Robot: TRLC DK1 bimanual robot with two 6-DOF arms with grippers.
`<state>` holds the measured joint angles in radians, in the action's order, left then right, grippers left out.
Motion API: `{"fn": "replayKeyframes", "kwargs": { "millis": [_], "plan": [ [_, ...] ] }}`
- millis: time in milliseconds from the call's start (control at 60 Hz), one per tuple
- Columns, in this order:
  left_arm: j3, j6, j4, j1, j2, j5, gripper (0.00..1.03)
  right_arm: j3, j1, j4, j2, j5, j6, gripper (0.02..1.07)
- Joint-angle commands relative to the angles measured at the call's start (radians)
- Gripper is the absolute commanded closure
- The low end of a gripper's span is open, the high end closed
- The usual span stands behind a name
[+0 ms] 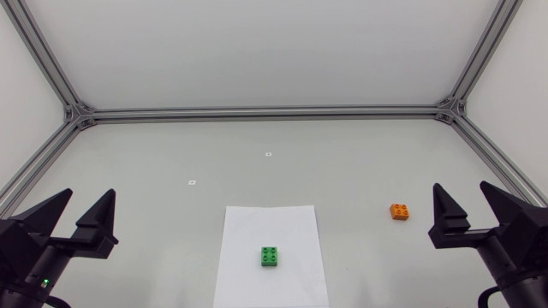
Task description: Pick up the orange 2x2 brick with the right arm and stack it on top of the green 2x2 brick in the center
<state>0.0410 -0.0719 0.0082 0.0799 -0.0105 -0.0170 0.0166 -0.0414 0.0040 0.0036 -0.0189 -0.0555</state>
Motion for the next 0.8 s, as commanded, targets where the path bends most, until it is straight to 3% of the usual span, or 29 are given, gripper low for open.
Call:
{"fn": "replayKeyframes", "kwargs": {
  "millis": [0,550,783],
  "plan": [
    [-0.041,-0.019,-0.01,-0.002,-0.002,-0.003,0.04,-0.018,0.003,-0.009,-0.011,0.004,0.011,0.06],
    [-0.041,-0.02,-0.01,-0.002,-0.002,-0.003,0.04,-0.015,-0.002,0.011,-0.013,-0.003,0.008,0.06],
    [-0.041,-0.02,-0.01,-0.002,-0.002,-0.003,0.04,0.158,0.003,-0.01,0.019,-0.001,-0.003,0.06]
  ]
}}
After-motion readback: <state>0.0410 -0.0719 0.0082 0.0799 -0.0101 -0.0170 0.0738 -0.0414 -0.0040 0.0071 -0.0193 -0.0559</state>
